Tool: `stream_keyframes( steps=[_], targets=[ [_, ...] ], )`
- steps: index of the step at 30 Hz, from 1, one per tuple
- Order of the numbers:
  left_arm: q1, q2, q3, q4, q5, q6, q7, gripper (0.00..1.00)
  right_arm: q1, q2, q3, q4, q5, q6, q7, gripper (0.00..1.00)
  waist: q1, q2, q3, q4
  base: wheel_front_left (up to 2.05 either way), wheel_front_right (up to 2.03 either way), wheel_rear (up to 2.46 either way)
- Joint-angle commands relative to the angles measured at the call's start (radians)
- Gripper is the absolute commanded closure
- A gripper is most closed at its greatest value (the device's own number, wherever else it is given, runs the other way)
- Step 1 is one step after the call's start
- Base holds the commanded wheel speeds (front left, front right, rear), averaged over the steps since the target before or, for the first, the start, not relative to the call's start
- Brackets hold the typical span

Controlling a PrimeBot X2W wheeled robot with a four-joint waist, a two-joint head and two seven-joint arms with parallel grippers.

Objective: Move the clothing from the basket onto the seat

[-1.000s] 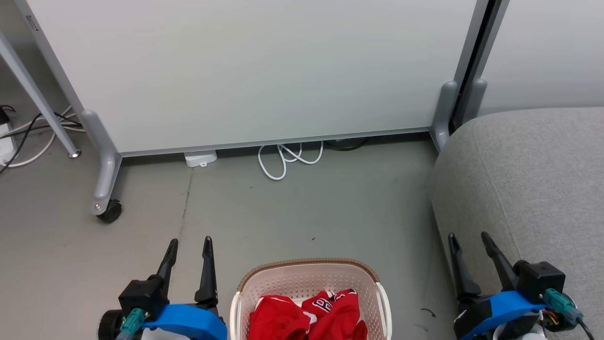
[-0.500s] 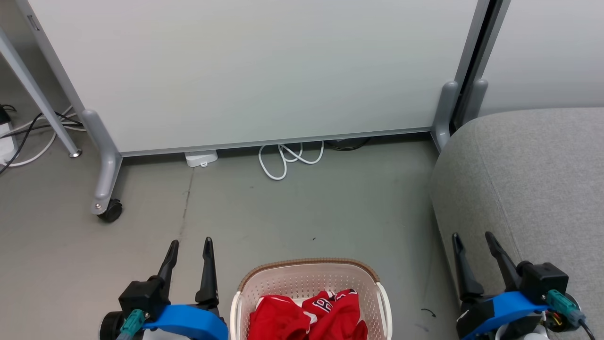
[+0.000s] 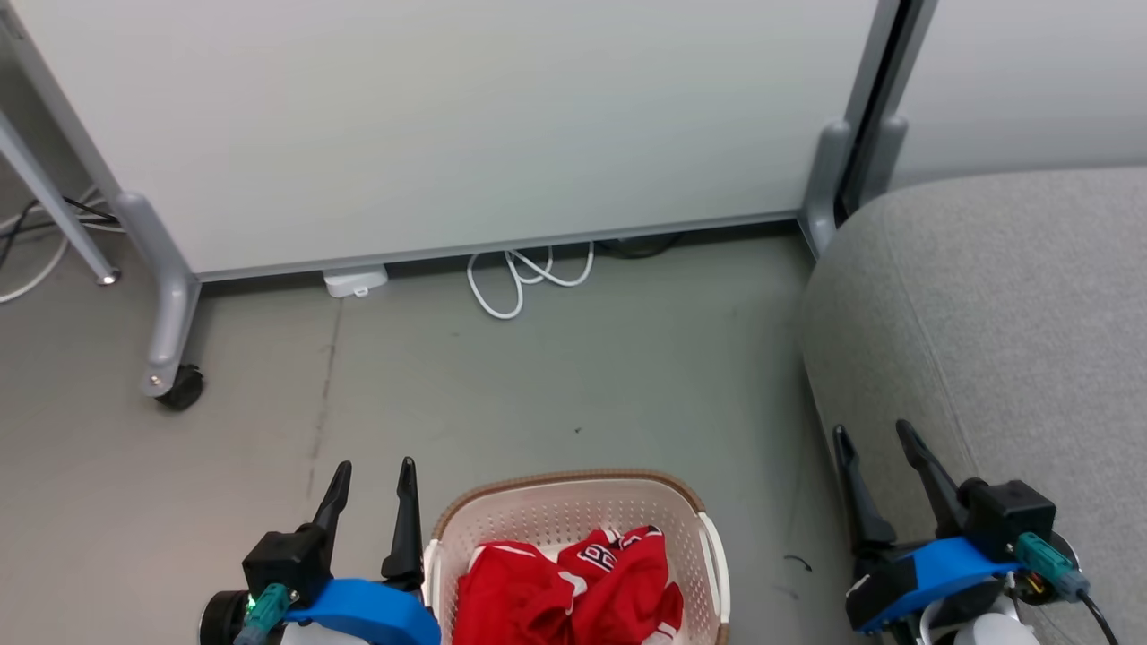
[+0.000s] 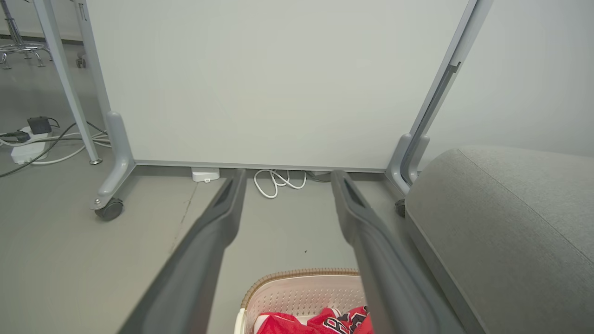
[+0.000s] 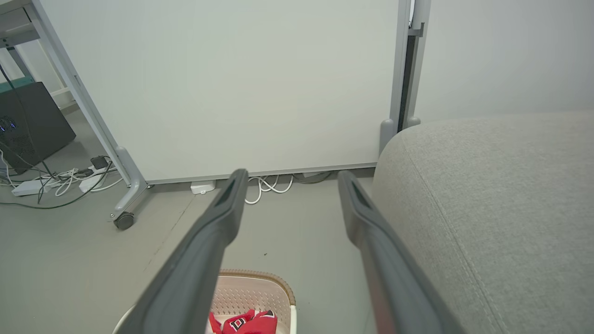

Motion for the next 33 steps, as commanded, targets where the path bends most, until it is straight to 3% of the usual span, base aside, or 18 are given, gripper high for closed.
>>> stream_keyframes(
  steps=[1,11,33],
  targets=[
    [-0.021,0.007,-0.004,0.011,0.008,-0.003,-0.002,0.0,-0.017,-0.005,0.007,-0.006,-0.003,0.002,0.0,0.0,0.0,0.0,0.028,-0.025,0.0,0.0,0.0],
    [-0.085,0.02,-0.043,0.16,0.022,-0.022,0.007,0.0,-0.07,-0.005,0.055,-0.034,-0.003,0.001,-0.001,0.0,0.0,0.0,0.164,-0.13,0.0,0.0,0.0],
    [-0.353,0.093,-0.171,0.652,0.099,-0.068,0.057,0.0,-0.199,-0.004,0.154,-0.055,0.074,0.001,-0.026,0.0,0.0,0.0,0.465,-0.293,0.0,0.0,0.0]
  ],
)
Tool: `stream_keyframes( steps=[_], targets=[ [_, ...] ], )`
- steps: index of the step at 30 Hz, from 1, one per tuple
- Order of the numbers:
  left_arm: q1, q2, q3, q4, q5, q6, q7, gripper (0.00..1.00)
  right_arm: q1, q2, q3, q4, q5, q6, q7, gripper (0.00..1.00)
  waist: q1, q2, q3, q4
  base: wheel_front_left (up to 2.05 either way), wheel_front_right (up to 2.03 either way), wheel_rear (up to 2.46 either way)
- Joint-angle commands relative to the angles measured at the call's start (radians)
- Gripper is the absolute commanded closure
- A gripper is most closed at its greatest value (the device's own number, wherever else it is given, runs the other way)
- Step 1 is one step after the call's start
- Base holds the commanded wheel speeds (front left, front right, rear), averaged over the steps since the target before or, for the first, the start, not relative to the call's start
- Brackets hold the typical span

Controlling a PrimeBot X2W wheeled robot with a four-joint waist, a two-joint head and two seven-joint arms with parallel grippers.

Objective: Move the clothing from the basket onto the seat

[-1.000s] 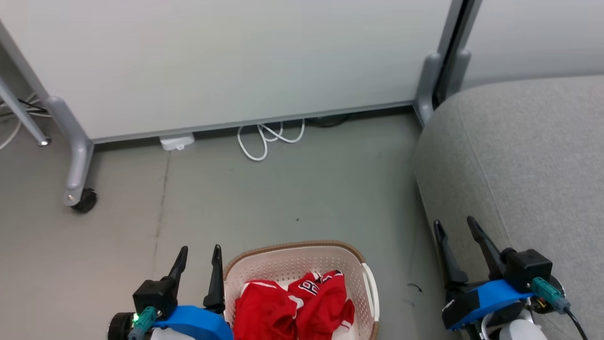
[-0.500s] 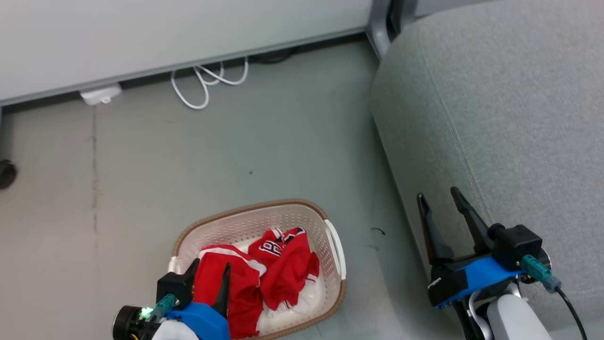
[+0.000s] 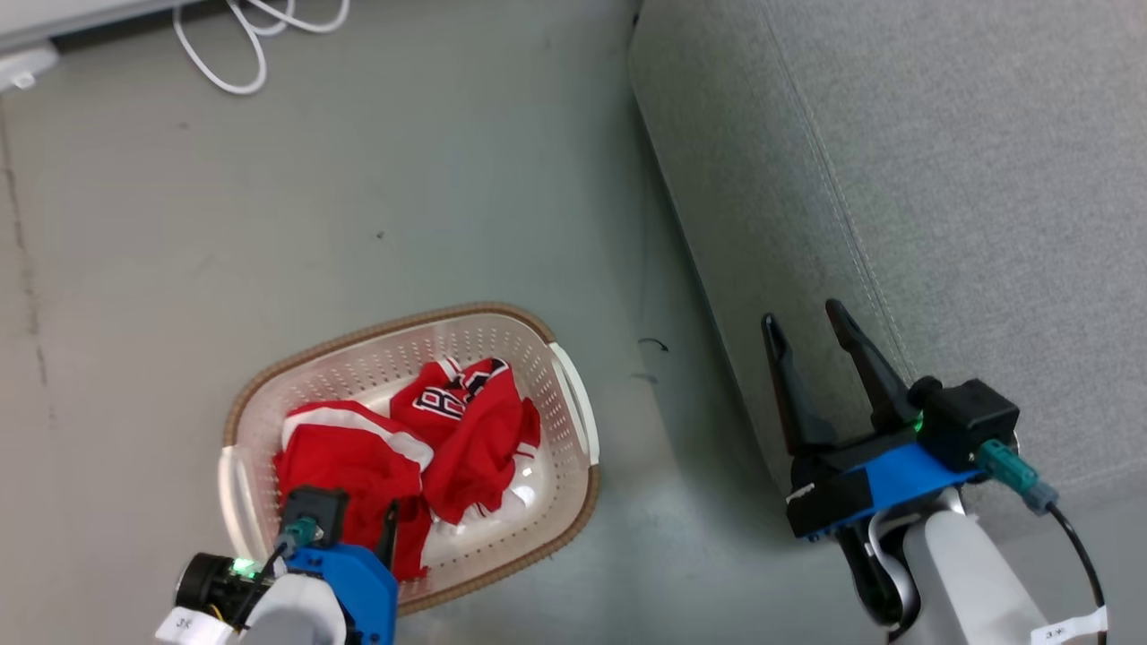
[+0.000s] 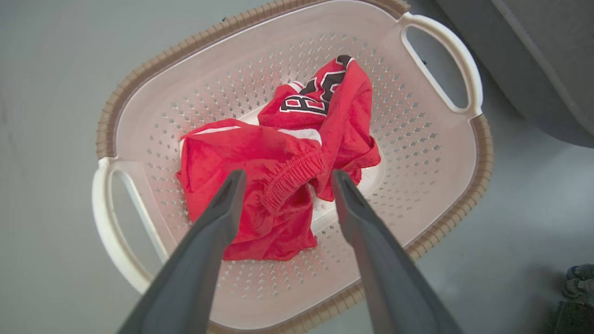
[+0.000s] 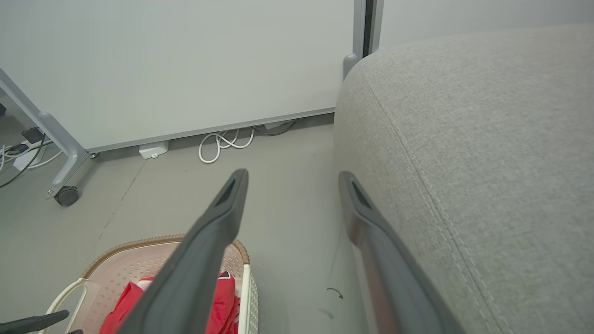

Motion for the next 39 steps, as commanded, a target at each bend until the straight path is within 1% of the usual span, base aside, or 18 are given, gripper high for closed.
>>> stream_keyframes(
  steps=[1,9,14,21,26,29,31,32,33,34,37,39],
  targets=[
    [-0.035,0.01,-0.006,0.02,0.003,-0.003,0.004,0.0,-0.029,-0.003,0.004,-0.015,0.009,0.0,-0.005,0.0,-0.0002,0.0,0.054,-0.032,0.0,0.0,0.0],
    [-0.117,0.036,-0.03,0.126,0.018,-0.004,0.005,0.0,-0.056,-0.003,0.01,-0.052,0.042,0.0,-0.005,0.0,-0.0002,0.0,0.136,-0.06,0.0,0.0,0.0],
    [-0.16,0.048,-0.041,0.17,0.022,-0.001,-0.017,0.0,-0.065,-0.003,0.02,-0.065,0.061,0.0,-0.005,0.0,-0.0002,0.0,0.172,-0.074,0.0,0.0,0.0],
    [-0.206,0.064,-0.055,0.201,0.028,0.004,-0.029,0.0,-0.083,-0.003,0.031,-0.081,0.081,0.0,-0.005,0.0,-0.0002,0.0,0.211,-0.092,0.0,0.0,0.0],
    [-0.235,0.068,-0.059,0.217,0.023,0.019,-0.03,0.0,-0.094,-0.003,0.044,-0.086,0.094,0.0,-0.005,0.0,-0.0002,0.0,0.237,-0.103,0.0,0.0,0.0],
    [-0.245,0.093,-0.049,0.222,0.006,0.011,-0.033,0.0,-0.097,-0.003,0.049,-0.088,0.1,0.0,-0.005,0.0,-0.0002,0.0,0.247,-0.107,0.0,0.0,0.0],
    [-0.253,0.097,-0.046,0.224,-0.001,0.008,-0.036,0.0,-0.1,-0.003,0.052,-0.089,0.101,0.0,-0.005,0.0,-0.0002,0.0,0.253,-0.109,0.0,0.0,0.0],
    [-0.258,0.095,-0.046,0.224,-0.003,0.009,-0.037,0.56,-0.103,-0.003,0.053,-0.089,0.102,0.0,-0.005,0.0,-0.0002,0.0,0.255,-0.109,0.0,0.0,0.0],
    [-0.262,0.098,-0.045,0.225,-0.004,0.011,-0.041,0.93,-0.104,-0.003,0.054,-0.089,0.101,0.0,-0.005,0.0,-0.0002,0.0,0.257,-0.11,0.0,0.0,0.0],
    [-0.264,0.102,-0.045,0.225,-0.007,0.01,-0.043,1.0,-0.105,-0.003,0.054,-0.089,0.102,0.0,-0.005,0.0,-0.0002,0.0,0.259,-0.11,0.0,0.0,0.0],
    [-0.265,0.099,-0.044,0.228,-0.016,0.004,-0.048,1.0,-0.107,-0.003,0.056,-0.089,0.103,0.0,-0.005,0.0,-0.0002,0.0,0.261,-0.11,0.0,0.0,0.0],
    [-0.268,0.088,-0.045,0.228,-0.02,0.005,-0.051,1.0,-0.11,-0.003,0.058,-0.091,0.103,0.0,-0.005,0.0,-0.0002,0.0,0.262,-0.109,0.0,0.0,0.0]
  ],
)
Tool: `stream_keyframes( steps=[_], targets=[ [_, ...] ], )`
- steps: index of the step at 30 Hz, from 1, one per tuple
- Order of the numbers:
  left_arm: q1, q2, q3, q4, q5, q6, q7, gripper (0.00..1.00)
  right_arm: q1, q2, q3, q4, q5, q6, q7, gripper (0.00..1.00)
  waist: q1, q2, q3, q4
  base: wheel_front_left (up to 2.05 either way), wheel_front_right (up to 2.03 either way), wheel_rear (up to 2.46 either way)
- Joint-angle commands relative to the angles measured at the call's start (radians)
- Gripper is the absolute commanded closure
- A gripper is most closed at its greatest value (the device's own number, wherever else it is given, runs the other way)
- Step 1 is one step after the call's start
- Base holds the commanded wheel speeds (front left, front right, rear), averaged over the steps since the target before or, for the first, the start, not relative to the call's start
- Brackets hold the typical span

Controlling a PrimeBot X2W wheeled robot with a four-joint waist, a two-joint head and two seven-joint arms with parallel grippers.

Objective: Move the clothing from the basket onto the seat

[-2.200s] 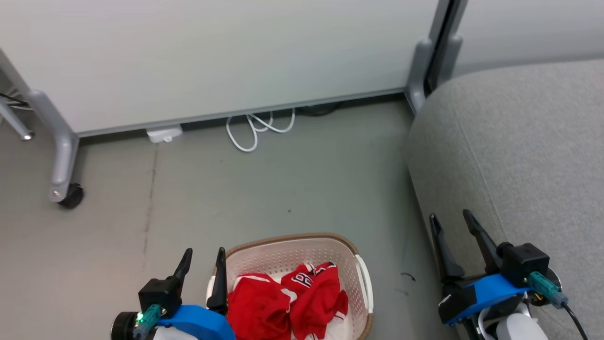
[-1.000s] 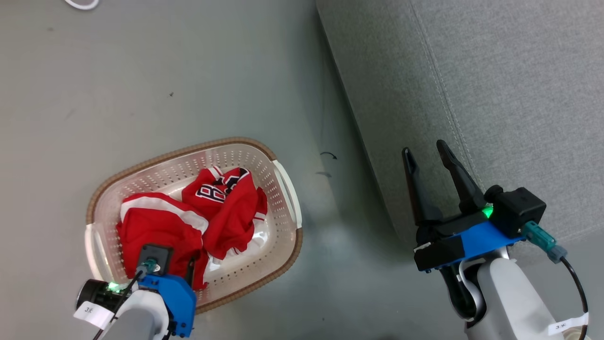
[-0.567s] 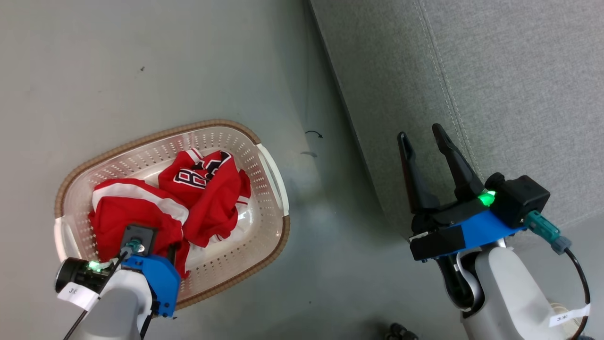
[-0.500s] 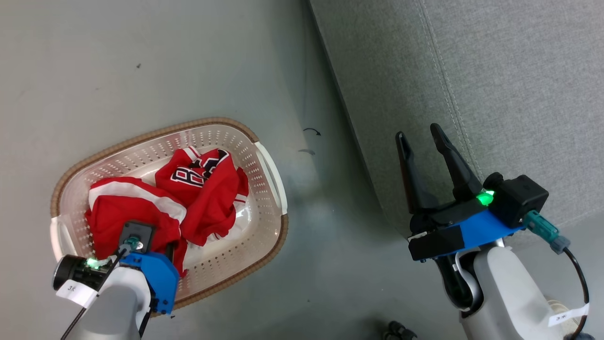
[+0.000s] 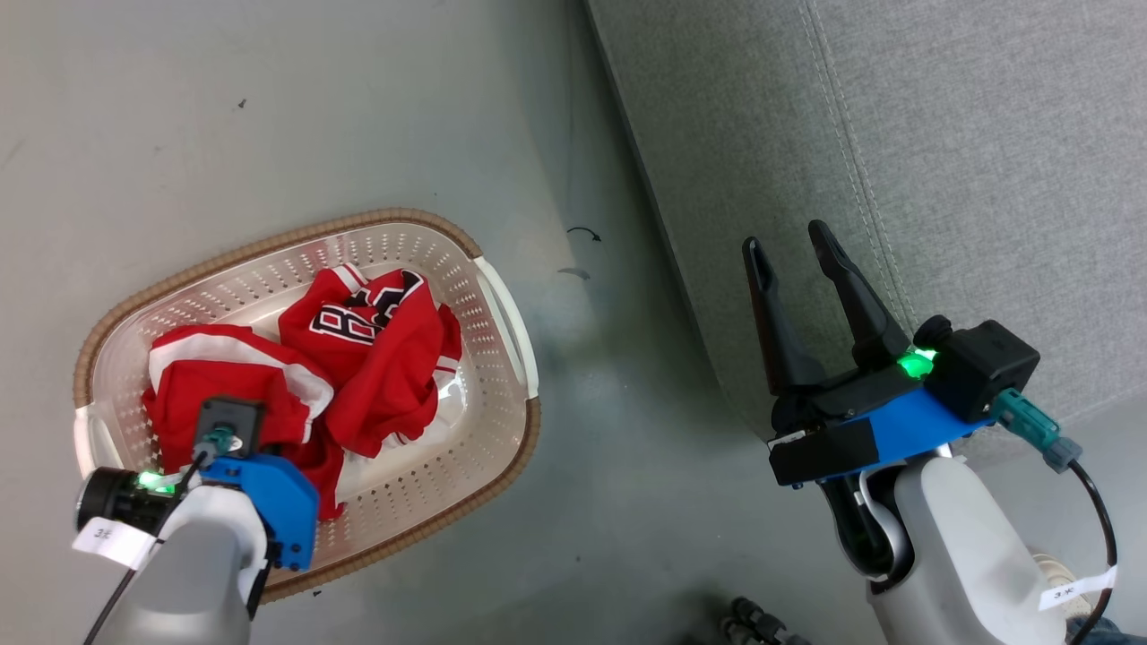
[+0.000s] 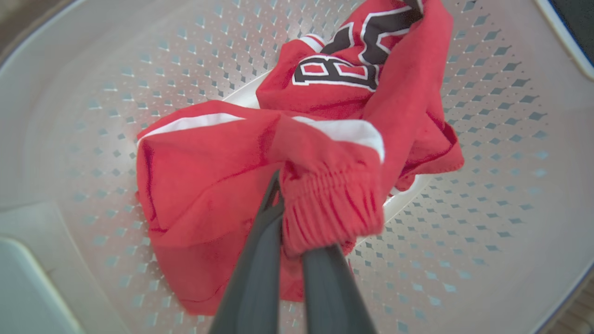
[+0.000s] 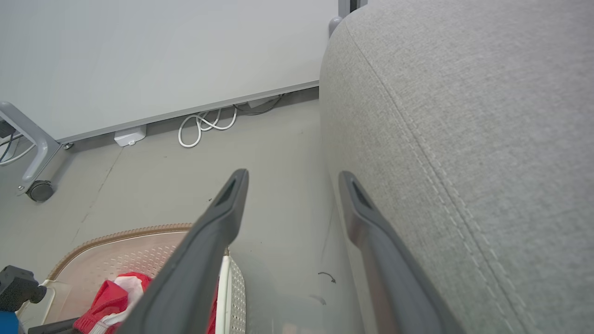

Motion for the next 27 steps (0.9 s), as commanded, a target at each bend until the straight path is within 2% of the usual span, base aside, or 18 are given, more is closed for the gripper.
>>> stream_keyframes(
  steps=[1,12,16,27],
  targets=[
    [-0.018,-0.009,0.001,0.0,-0.001,0.004,-0.008,1.0,-0.016,-0.003,0.001,-0.003,0.0,0.0,-0.004,0.0,-0.0001,0.0,0.0,0.001,0.0,0.0,0.0],
    [-0.012,-0.046,-0.011,0.002,-0.018,0.025,-0.004,1.0,-0.021,-0.003,0.004,0.01,-0.01,0.0,-0.004,0.0,-0.0001,0.0,-0.025,0.018,0.0,0.0,0.0],
    [0.001,-0.059,-0.019,0.002,-0.024,0.019,-0.007,1.0,-0.017,-0.003,0.002,0.018,-0.016,0.0,-0.004,0.0,-0.0001,0.0,-0.051,0.03,0.0,0.0,0.0],
    [0.075,-0.119,-0.023,-0.015,-0.049,0.011,-0.016,1.0,0.02,-0.003,0.0,0.062,-0.057,0.0,-0.004,0.0,-0.0001,0.0,-0.222,0.109,0.0,0.0,0.0]
  ],
)
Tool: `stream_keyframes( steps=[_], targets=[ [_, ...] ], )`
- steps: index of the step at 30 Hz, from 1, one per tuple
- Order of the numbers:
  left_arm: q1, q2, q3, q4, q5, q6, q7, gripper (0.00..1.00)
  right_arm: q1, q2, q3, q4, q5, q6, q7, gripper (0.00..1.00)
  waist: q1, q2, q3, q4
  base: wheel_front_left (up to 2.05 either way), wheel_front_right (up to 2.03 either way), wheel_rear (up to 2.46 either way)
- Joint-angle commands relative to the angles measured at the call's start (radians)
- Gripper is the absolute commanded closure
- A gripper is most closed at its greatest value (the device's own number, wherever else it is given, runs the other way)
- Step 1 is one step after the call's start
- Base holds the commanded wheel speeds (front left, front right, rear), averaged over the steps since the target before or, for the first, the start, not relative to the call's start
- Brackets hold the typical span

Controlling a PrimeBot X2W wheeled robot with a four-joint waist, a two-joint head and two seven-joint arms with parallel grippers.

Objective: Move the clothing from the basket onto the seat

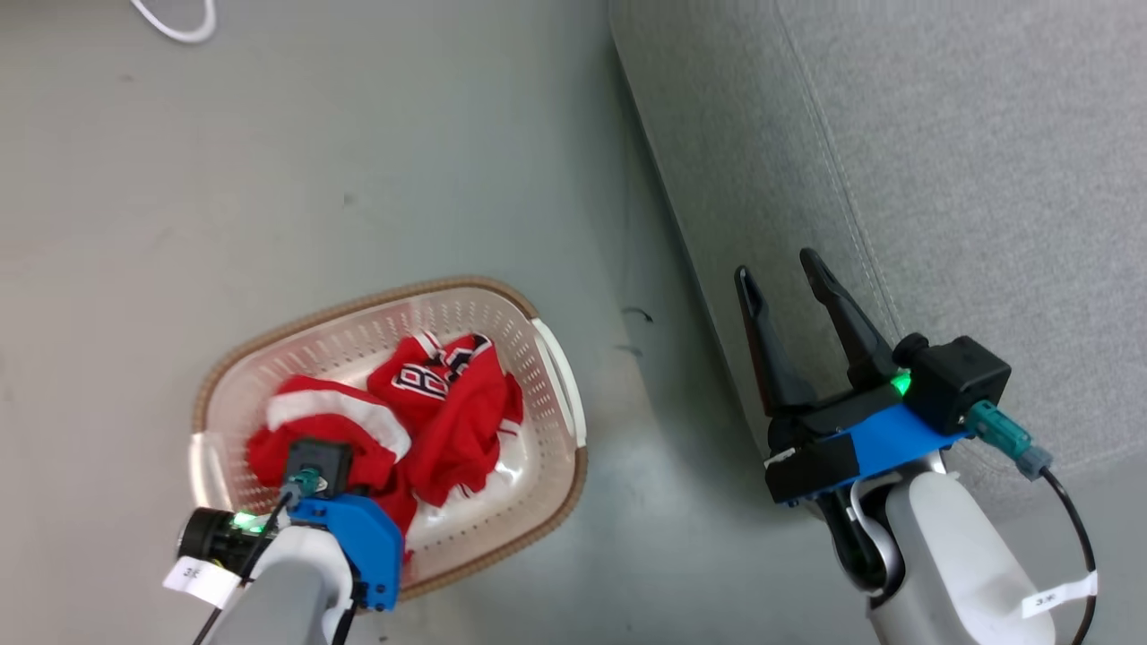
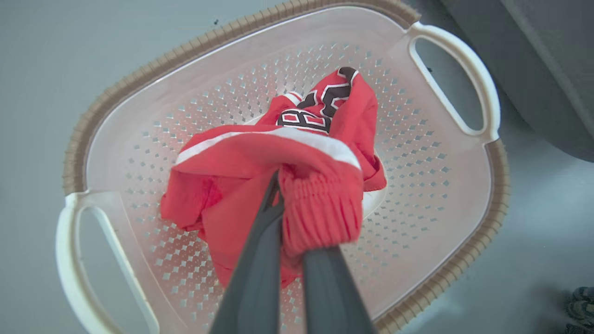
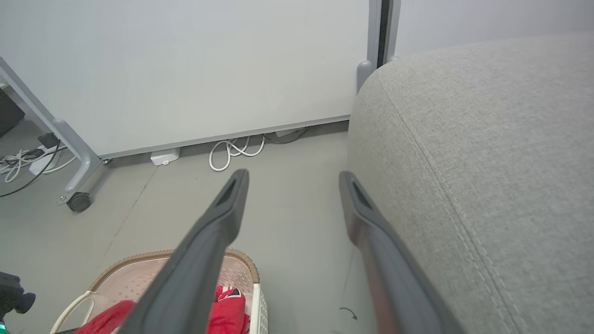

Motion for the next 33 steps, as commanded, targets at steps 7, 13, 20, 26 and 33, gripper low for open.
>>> stream_keyframes(
  steps=[7,13,20,26,33],
  targets=[
    [0.054,-0.004,-0.017,-0.082,-0.004,-0.029,-0.006,1.0,0.062,-0.004,-0.017,0.048,-0.032,0.0,-0.004,0.0,0.0001,0.0,-0.199,0.097,0.0,0.0,0.0],
    [0.043,-0.038,-0.062,-0.092,-0.019,-0.041,-0.006,1.0,0.101,-0.004,-0.022,0.079,-0.042,0.0,-0.004,0.0,0.0001,0.0,-0.304,0.139,0.0,0.0,0.0],
    [0.041,-0.059,-0.142,-0.18,-0.051,-0.042,-0.006,1.0,0.135,-0.004,-0.037,0.101,-0.049,0.0,-0.004,0.0,0.0001,0.0,-0.374,0.17,0.0,0.0,0.0],
    [0.026,-0.06,-0.23,-0.293,-0.114,-0.042,-0.003,1.0,0.155,-0.004,-0.041,0.115,-0.05,0.0,-0.004,0.0,0.0001,0.0,-0.418,0.182,0.0,0.0,0.0],
    [-0.018,-0.06,-0.316,-0.41,-0.199,-0.042,0.037,1.0,0.179,-0.004,-0.048,0.121,-0.054,0.0,0.0,0.0,0.0001,0.0,-0.451,0.194,0.0,0.0,0.0]
  ],
)
